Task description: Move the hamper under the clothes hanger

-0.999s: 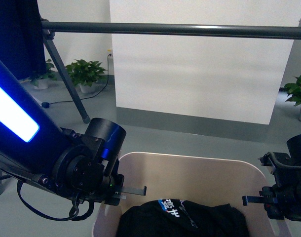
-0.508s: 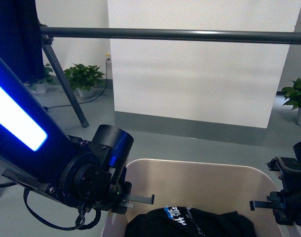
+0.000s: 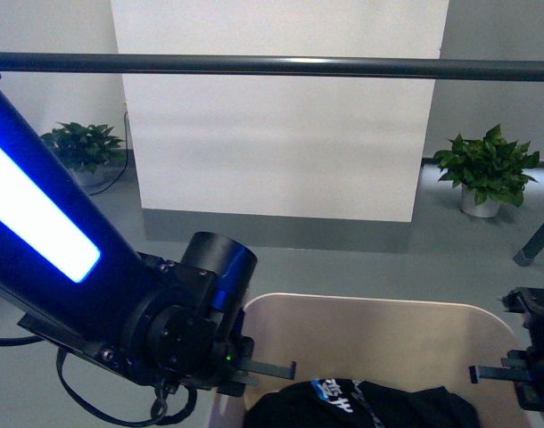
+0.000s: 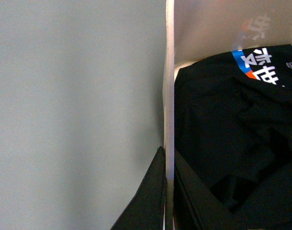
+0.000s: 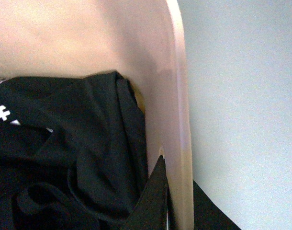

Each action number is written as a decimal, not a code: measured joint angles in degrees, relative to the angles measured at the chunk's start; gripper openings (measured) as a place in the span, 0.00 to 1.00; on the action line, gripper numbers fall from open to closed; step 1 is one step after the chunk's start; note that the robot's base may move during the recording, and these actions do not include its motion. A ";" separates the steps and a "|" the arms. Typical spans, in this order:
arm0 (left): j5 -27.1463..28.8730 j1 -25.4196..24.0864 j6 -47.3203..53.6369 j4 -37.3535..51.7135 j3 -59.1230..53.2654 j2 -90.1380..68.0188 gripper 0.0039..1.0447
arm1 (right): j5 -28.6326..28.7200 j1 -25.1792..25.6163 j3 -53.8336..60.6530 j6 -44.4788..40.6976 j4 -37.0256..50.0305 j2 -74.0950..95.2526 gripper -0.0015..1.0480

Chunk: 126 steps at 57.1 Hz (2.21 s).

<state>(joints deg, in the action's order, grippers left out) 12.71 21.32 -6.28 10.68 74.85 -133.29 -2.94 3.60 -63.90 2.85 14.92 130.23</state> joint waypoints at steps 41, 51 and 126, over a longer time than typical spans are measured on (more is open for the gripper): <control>0.98 -1.03 -0.07 -0.02 -0.07 0.00 0.04 | 0.92 -1.01 0.00 -0.02 0.00 0.00 0.02; 0.94 -1.25 -0.63 -0.46 0.04 0.00 0.04 | 1.55 -1.27 -0.07 2.23 -0.61 0.00 0.02; 1.16 -0.50 -10.60 -14.10 12.46 -7.56 0.47 | -3.19 -5.60 -12.46 9.18 -7.34 10.23 0.33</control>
<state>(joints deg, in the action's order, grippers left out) 13.87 20.82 -16.88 -3.42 87.31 -140.86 -6.13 -2.00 -76.36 12.03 7.57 140.46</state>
